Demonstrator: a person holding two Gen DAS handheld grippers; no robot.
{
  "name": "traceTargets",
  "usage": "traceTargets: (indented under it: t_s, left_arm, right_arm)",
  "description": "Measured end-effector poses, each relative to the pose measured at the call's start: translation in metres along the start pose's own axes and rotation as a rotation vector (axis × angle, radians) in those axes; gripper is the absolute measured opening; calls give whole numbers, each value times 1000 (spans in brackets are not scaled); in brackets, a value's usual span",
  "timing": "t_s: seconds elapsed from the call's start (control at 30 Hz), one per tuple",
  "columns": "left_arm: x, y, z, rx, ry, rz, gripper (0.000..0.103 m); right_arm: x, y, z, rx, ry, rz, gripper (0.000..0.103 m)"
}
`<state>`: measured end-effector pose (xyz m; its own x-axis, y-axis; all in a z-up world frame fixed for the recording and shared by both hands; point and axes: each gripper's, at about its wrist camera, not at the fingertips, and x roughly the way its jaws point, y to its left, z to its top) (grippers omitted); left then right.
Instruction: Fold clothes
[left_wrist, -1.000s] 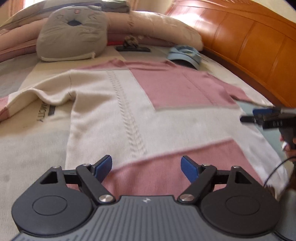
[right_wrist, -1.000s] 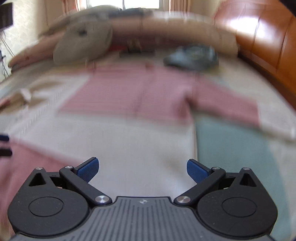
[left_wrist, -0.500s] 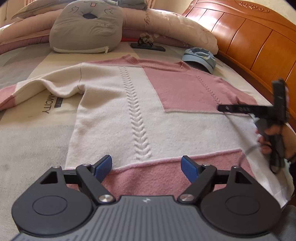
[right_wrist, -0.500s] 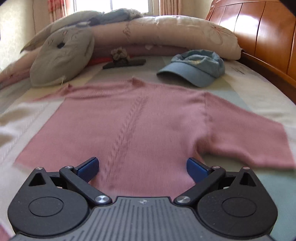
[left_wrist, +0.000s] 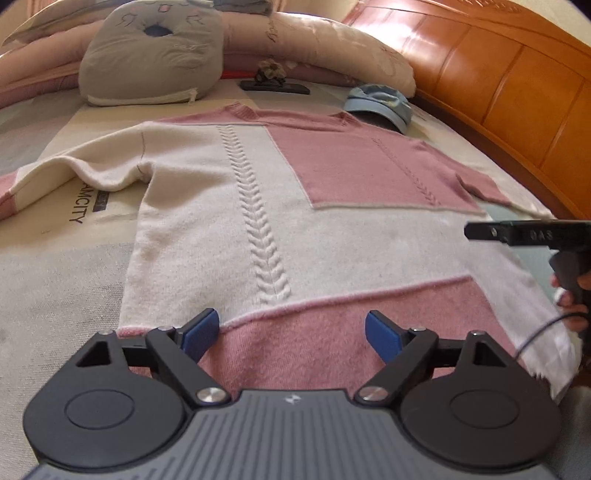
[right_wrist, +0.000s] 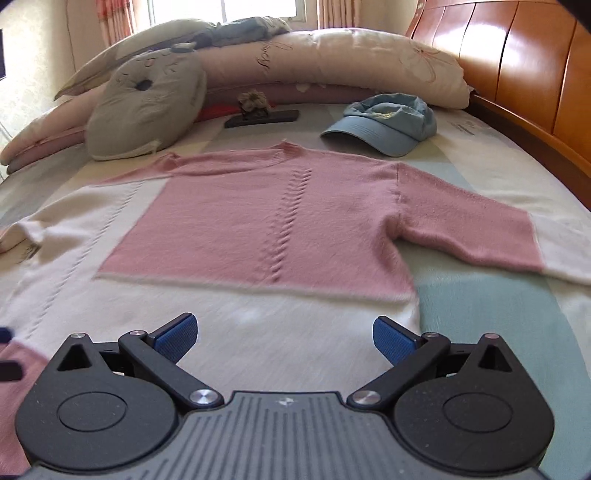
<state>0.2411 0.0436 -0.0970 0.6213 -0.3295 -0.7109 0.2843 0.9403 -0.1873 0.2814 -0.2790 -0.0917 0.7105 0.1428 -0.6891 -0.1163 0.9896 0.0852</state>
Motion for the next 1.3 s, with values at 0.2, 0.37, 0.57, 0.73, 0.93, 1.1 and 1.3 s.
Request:
traceTargets:
  t_s: [0.2,0.37,0.57,0.73,0.93,1.1,1.3]
  left_arm:
    - [-8,-2,-11,34,23,-37,90]
    - [-20,-4,-26,89,13,-48,92]
    - [-41,5,-22,68,-15,-60,92]
    - [-40,5,0,88,-60,18,92]
    - [-24,-14,34,97,-91,28,92]
    - [-9,-34,44,101,-92,44,92]
    - [9,-53,42,68,-69,92,92]
  right_arm:
    - [-20,17,-49,17,80,-85,103]
    - [-44,24,-73,88,67,-134,103]
    - [-64,20,-67,132,72,-123,103]
    - [-65,-11,-36,110,-19,-138,103]
    - [-41,-89,17,118,-120,-75,103]
    - [-5,-166,80,318,-107,144,103]
    - [58,-177,126,402,-30,370,103]
